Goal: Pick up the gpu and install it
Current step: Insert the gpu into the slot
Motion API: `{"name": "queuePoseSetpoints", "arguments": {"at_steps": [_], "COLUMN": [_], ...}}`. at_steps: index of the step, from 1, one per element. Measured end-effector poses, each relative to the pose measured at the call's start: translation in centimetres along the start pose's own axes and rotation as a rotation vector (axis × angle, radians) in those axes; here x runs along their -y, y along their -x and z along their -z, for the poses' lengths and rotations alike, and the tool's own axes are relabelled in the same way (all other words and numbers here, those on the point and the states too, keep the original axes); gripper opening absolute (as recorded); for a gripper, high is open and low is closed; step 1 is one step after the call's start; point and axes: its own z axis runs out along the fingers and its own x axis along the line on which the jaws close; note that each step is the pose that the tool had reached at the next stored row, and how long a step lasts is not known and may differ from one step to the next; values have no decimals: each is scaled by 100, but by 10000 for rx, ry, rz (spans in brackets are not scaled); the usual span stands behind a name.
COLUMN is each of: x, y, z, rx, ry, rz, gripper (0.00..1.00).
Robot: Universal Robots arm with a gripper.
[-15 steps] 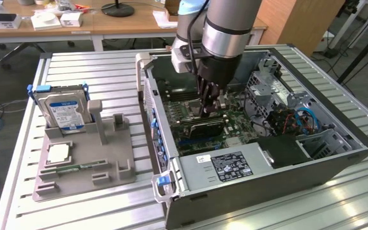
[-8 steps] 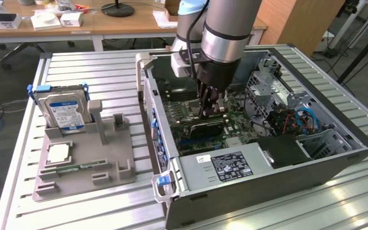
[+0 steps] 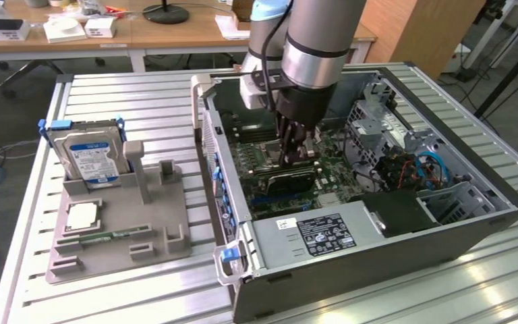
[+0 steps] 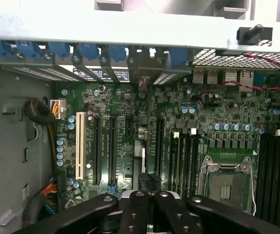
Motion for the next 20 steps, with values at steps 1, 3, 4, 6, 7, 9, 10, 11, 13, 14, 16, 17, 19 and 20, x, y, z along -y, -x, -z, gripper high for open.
{"name": "queuePoseSetpoints", "arguments": {"at_steps": [1, 3, 4, 6, 7, 9, 10, 11, 13, 14, 16, 17, 19, 20], "x": [0, -1, -1, -1, -1, -1, -1, -1, -1, -2, -2, -2, -2, -2], "y": [0, -1, -1, -2, -2, -3, -3, -3, -3, -3, -3, -4, -3, -3], "z": [-12, -48, -66, -97, -110, -122, -122, -122, -137, -145, -158, -158, -162, -173], "rx": [2, 1, 2, 1, 1, 2, 1, 1, 4, 2, 2, 1, 1, 4], "ry": [-2, -9, -12, -15, -17, -19, -18, -18, -20, -20, -19, -19, -19, -21], "rz": [-1, -1, -1, -1, -1, -1, -1, -1, -1, -1, -1, -1, 0, -1], "gripper": [10, 10, 10, 10, 10, 10, 10, 10, 10, 10, 10, 10, 10, 10]}}
